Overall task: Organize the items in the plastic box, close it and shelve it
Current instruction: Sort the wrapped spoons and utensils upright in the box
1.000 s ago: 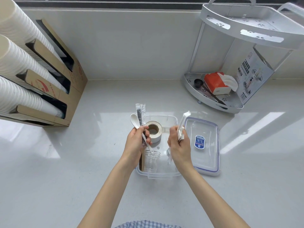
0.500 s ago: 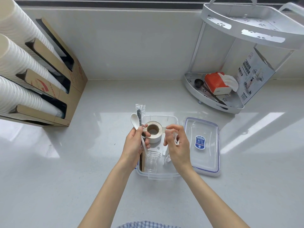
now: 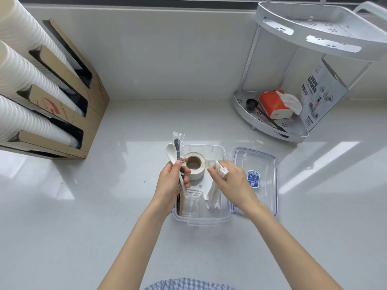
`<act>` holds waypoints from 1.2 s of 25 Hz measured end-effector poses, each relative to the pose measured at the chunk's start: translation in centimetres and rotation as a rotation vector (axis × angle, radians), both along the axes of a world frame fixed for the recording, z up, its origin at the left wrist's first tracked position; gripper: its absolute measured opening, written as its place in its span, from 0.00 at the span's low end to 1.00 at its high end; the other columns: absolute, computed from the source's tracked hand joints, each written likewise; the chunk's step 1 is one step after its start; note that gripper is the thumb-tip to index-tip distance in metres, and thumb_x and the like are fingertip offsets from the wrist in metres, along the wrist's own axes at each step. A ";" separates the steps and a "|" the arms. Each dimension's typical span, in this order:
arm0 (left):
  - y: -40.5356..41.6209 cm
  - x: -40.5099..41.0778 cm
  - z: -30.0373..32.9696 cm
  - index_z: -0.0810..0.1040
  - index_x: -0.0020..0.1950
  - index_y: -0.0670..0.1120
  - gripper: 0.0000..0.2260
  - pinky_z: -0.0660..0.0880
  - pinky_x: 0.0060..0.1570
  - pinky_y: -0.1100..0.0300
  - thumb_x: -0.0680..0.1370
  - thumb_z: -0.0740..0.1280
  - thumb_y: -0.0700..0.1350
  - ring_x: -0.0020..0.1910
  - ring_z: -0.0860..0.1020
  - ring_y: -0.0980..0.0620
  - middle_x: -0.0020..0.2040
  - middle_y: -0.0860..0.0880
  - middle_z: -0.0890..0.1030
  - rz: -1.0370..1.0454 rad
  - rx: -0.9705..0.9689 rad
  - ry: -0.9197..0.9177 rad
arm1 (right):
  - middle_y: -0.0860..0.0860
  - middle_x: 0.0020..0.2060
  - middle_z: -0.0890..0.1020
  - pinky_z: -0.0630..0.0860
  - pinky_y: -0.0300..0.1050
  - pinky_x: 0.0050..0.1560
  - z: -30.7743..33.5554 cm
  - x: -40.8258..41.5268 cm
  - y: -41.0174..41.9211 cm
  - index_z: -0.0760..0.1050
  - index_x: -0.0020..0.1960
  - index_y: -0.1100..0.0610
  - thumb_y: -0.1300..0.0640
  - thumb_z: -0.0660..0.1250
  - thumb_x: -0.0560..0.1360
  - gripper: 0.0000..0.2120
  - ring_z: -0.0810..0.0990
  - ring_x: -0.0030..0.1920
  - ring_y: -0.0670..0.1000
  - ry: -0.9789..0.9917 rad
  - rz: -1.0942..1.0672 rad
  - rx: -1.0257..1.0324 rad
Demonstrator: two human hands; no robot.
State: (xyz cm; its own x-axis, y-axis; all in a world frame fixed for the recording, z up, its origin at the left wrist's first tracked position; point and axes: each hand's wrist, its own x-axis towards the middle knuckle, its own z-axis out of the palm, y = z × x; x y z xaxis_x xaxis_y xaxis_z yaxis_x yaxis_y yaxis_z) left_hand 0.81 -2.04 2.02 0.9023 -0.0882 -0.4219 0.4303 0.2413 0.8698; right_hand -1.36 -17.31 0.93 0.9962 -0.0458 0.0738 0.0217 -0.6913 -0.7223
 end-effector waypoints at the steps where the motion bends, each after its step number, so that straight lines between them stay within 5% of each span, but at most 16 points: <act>1: 0.0 0.0 0.1 0.74 0.45 0.47 0.09 0.67 0.26 0.63 0.79 0.55 0.45 0.23 0.68 0.56 0.34 0.49 0.72 0.001 0.002 -0.001 | 0.50 0.32 0.69 0.59 0.40 0.38 0.3 0.4 -0.2 0.70 0.36 0.58 0.54 0.62 0.77 0.13 0.69 0.37 0.54 0.043 -0.019 -0.012; 5: 0.1 0.0 0.4 0.74 0.45 0.47 0.10 0.67 0.25 0.64 0.80 0.55 0.44 0.23 0.67 0.56 0.33 0.49 0.72 0.008 -0.003 -0.005 | 0.54 0.26 0.67 0.60 0.45 0.31 1.4 2.4 0.0 0.59 0.27 0.57 0.54 0.59 0.76 0.20 0.68 0.37 0.58 0.301 -0.042 -0.182; 9: 0.2 0.0 0.6 0.74 0.45 0.47 0.10 0.68 0.24 0.65 0.80 0.54 0.43 0.23 0.67 0.56 0.33 0.49 0.72 0.005 0.007 -0.008 | 0.65 0.46 0.76 0.70 0.48 0.44 2.1 3.8 1.4 0.70 0.41 0.63 0.57 0.58 0.76 0.10 0.75 0.50 0.63 0.420 0.005 -0.391; 12: 0.3 0.1 0.7 0.75 0.45 0.47 0.10 0.68 0.23 0.66 0.80 0.54 0.43 0.23 0.68 0.56 0.32 0.50 0.72 0.013 0.015 -0.008 | 0.65 0.58 0.76 0.73 0.52 0.54 1.8 4.8 2.0 0.68 0.59 0.66 0.63 0.58 0.75 0.14 0.74 0.60 0.65 0.426 -0.014 -0.485; 15: 0.4 0.3 0.8 0.75 0.45 0.47 0.10 0.68 0.24 0.66 0.80 0.54 0.43 0.24 0.67 0.55 0.33 0.49 0.72 0.014 0.015 -0.005 | 0.63 0.61 0.75 0.73 0.53 0.56 1.0 5.3 2.3 0.62 0.64 0.66 0.69 0.58 0.74 0.19 0.74 0.61 0.64 0.437 0.008 -0.601; 21: 0.3 0.3 0.7 0.74 0.45 0.47 0.10 0.68 0.24 0.66 0.80 0.54 0.43 0.23 0.68 0.56 0.33 0.49 0.72 0.008 0.007 -0.002 | 0.60 0.65 0.70 0.73 0.48 0.58 -0.7 5.7 2.9 0.64 0.66 0.64 0.67 0.59 0.75 0.19 0.73 0.64 0.60 0.407 0.128 -0.870; 30: 0.8 0.3 0.4 0.74 0.45 0.47 0.09 0.68 0.27 0.64 0.79 0.55 0.43 0.25 0.68 0.55 0.33 0.49 0.73 0.010 0.027 0.013 | 0.56 0.63 0.72 0.59 0.49 0.68 -2.3 5.8 1.7 0.70 0.64 0.59 0.61 0.57 0.76 0.17 0.63 0.68 0.56 0.265 0.255 -1.186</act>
